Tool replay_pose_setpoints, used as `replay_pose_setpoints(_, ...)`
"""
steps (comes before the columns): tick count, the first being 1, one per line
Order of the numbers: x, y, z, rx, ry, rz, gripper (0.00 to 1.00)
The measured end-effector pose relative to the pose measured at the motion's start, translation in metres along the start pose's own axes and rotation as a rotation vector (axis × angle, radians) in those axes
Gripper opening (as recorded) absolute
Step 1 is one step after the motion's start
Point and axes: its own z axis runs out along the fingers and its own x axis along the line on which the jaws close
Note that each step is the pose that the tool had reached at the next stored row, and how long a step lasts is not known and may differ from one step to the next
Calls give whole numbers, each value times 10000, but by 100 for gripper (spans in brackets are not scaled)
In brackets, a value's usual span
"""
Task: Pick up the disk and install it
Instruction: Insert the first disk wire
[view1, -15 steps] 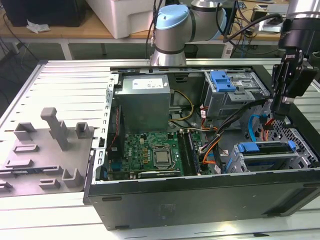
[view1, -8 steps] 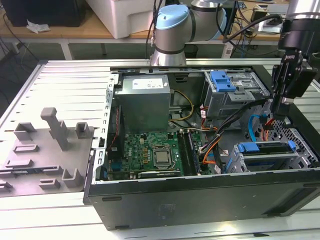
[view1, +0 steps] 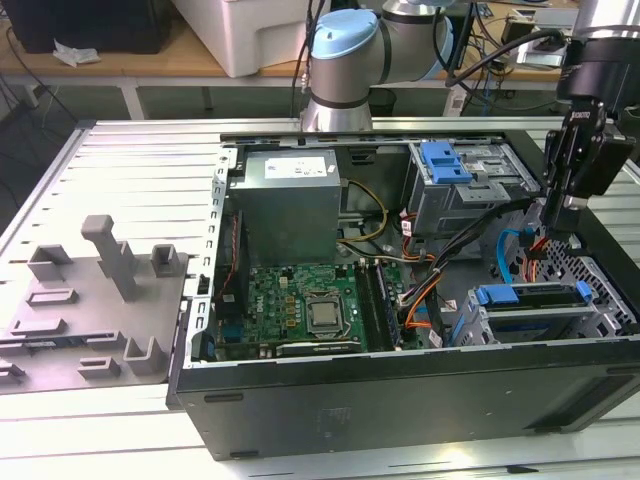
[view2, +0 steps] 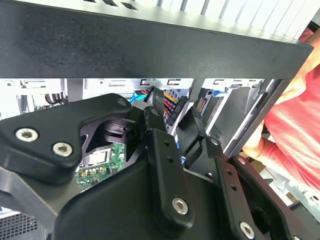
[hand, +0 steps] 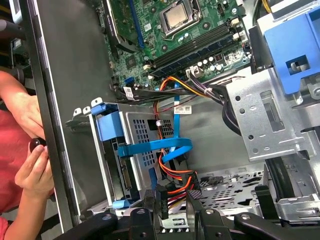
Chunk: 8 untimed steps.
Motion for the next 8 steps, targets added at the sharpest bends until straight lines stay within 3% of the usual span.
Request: replay_pose_setpoints(8,0,0,0,-5,0,10,39)
